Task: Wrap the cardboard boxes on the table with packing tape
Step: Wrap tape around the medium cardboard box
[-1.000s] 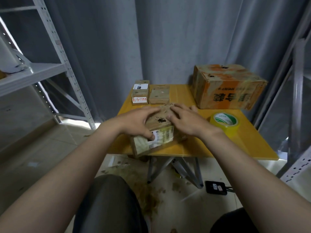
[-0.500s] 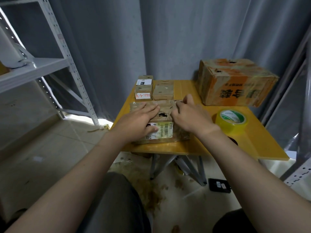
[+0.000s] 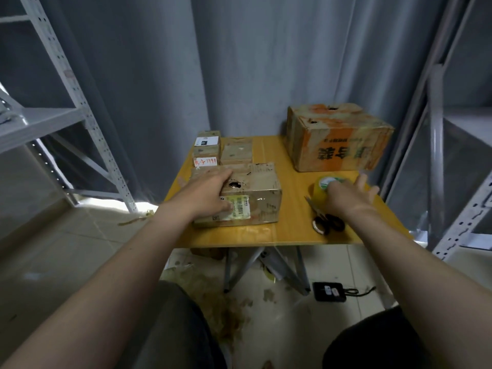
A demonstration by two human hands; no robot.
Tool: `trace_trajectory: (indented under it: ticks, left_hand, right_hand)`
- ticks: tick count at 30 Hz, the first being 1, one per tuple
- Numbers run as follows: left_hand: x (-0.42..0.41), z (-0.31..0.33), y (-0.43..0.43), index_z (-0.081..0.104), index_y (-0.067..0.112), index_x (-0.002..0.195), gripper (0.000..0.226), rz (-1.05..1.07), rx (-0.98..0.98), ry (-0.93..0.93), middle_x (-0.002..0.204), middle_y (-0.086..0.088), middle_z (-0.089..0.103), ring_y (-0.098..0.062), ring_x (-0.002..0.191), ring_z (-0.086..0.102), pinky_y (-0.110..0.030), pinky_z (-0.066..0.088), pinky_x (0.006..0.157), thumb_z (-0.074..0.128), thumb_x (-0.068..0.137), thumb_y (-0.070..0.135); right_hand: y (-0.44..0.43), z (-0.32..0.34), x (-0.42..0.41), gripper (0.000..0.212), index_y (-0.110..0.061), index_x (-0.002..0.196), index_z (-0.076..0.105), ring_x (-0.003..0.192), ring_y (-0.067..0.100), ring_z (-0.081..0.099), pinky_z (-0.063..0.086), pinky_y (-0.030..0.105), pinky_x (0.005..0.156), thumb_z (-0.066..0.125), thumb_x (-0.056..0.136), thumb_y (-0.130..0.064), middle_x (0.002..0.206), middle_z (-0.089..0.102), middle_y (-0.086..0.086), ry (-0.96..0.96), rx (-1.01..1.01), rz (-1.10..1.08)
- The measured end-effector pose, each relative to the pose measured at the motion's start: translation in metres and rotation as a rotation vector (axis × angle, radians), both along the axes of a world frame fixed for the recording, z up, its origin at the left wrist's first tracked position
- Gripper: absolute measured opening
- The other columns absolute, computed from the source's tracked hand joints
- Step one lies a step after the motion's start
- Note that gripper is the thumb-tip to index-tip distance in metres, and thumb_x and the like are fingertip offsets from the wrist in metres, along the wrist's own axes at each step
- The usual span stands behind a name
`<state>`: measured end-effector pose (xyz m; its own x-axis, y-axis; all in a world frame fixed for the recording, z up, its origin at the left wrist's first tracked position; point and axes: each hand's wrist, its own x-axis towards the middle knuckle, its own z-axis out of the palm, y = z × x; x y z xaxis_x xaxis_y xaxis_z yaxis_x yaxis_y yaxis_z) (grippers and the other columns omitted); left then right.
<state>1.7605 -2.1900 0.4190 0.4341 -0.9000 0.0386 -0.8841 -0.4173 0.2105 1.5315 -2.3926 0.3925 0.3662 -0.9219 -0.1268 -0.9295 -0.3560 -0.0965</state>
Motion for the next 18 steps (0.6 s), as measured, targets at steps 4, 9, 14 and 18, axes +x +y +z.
trace_trajectory:
  ticks: [4, 9, 14, 18]
  left_hand:
    - [-0.02, 0.01, 0.0, 0.01, 0.034, 0.166, 0.095, 0.054, -0.072, 0.042, 0.173, 0.005, 0.016, -0.032, 0.16, 0.003, -0.076, 0.005, 0.117, 0.07, 0.094, 0.045]
    - [-0.048, 0.031, -0.002, 0.047, 0.025, 0.155, 0.062, -0.041, -0.354, -0.02, 0.157, 0.0, 0.047, -0.026, 0.151, 0.031, -0.052, 0.03, 0.123, 0.068, 0.097, 0.032]
    - [-0.082, 0.047, -0.01, 0.072, 0.031, 0.123, 0.033, -0.122, -0.572, 0.116, 0.123, 0.012, 0.069, -0.008, 0.118, 0.058, -0.023, 0.046, 0.097, 0.076, 0.091, 0.035]
    - [-0.097, 0.055, -0.008, 0.072, 0.033, 0.103, 0.019, -0.035, -0.801, 0.583, 0.085, 0.021, 0.075, 0.007, 0.079, 0.069, -0.009, 0.046, 0.063, 0.081, 0.088, 0.026]
  right_hand:
    - [-0.006, -0.006, -0.02, 0.021, -0.021, 0.112, 0.071, 0.137, 0.039, 0.024, 0.025, 0.056, 0.113, 0.053, 0.102, -0.018, 0.138, 0.049, 0.017, -0.166, -0.066, -0.016]
    - [0.012, 0.04, -0.008, 0.041, -0.023, 0.142, 0.063, 0.137, 0.043, 0.036, 0.035, 0.044, 0.111, 0.061, 0.102, -0.028, 0.138, 0.059, 0.021, -0.62, -0.058, 0.059]
    - [0.063, 0.099, 0.013, 0.02, -0.014, 0.114, 0.076, 0.095, 0.014, 0.067, 0.052, 0.028, 0.079, 0.073, 0.096, -0.023, 0.097, 0.072, -0.008, -1.095, 0.066, 0.302]
    - [0.094, 0.116, 0.013, 0.008, -0.017, 0.098, 0.074, 0.061, 0.006, 0.069, 0.051, 0.019, 0.054, 0.075, 0.095, -0.025, 0.075, 0.073, -0.007, -1.095, 0.176, 0.484]
